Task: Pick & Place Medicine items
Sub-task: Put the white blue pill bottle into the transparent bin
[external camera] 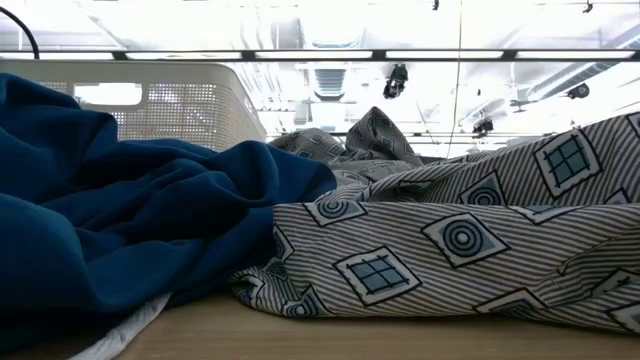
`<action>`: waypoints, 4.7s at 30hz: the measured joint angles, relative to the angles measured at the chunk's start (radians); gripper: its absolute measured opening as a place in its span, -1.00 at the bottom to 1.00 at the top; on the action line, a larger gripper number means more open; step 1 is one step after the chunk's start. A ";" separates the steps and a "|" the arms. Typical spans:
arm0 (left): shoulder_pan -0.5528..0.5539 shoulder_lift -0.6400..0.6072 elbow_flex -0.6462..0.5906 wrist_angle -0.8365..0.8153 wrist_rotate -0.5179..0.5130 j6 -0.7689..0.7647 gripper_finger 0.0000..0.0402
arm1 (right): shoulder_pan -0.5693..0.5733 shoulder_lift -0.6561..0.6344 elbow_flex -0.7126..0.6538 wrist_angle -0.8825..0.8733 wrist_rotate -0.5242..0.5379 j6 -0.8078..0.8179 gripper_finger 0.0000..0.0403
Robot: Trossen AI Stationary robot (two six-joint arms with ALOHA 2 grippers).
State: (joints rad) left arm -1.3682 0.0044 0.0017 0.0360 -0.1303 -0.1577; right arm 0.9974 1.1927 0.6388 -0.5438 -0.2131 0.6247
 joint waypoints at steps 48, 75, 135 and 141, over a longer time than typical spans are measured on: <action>0.000 0.000 0.000 0.000 0.000 0.000 -0.77 | -0.518 -0.004 0.624 -0.116 0.187 -0.674 0.62; 0.000 0.000 0.000 0.000 0.000 0.000 -0.77 | -1.045 0.104 0.588 -0.094 0.449 -0.546 0.62; 0.000 0.000 0.000 0.000 0.000 0.000 -0.77 | -1.083 0.214 0.785 -0.877 0.338 0.034 0.62; 0.000 0.000 0.000 0.000 0.000 0.000 -0.77 | -1.077 0.214 0.778 -1.031 0.271 0.032 0.62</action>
State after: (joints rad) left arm -1.3683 0.0040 0.0017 0.0360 -0.1303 -0.1577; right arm -0.0801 1.4071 1.4166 -1.5750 0.0579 0.6570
